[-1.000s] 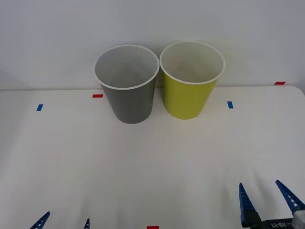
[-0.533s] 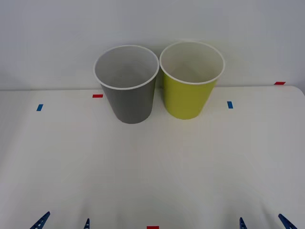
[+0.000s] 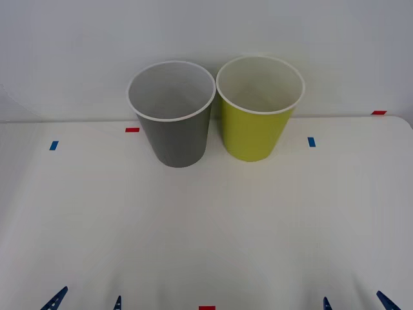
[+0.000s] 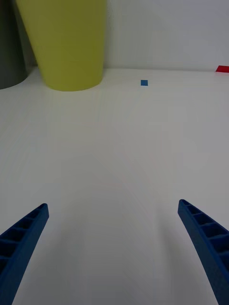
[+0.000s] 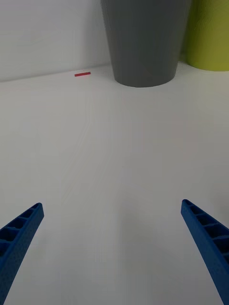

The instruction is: Put cans in the gray bin and PET bottles in the light green bin.

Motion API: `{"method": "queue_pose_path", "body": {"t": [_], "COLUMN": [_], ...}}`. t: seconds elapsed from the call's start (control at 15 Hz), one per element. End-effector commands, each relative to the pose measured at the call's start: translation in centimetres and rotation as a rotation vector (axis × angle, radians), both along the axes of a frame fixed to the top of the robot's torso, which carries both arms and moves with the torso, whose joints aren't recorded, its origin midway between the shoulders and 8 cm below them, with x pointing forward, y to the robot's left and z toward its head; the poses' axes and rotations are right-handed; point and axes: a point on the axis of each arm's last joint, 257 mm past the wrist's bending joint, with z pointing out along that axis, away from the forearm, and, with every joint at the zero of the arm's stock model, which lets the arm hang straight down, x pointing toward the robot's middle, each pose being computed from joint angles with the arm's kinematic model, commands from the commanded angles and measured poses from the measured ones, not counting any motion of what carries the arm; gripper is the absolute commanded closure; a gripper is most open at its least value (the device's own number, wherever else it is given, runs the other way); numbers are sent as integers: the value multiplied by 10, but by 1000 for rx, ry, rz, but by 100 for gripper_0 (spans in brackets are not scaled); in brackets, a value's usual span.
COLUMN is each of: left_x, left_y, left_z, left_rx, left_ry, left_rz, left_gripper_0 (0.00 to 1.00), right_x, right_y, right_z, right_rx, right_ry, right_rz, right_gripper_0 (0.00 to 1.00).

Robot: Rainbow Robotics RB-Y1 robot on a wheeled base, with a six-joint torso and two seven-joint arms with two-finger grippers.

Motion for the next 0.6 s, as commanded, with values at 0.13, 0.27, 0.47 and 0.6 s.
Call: {"method": "queue_pose_path", "body": {"t": [0.13,0.27,0.47,0.6], "left_x": [0,0,0,0], "left_y": [0,0,0,0], "left_z": [0,0,0,0], "left_rx": [0,0,0,0], "left_ry": [0,0,0,0], "left_rz": [0,0,0,0], "left_gripper_0": [0,0,0,0], "right_x": [0,0,0,0], "right_y": [0,0,0,0], "right_z": [0,0,0,0], "right_rx": [1,1,1,1], "right_ry": [0,0,0,0], "right_rz": [0,0,0,0], "right_gripper_0": [7,6,7,7]}}
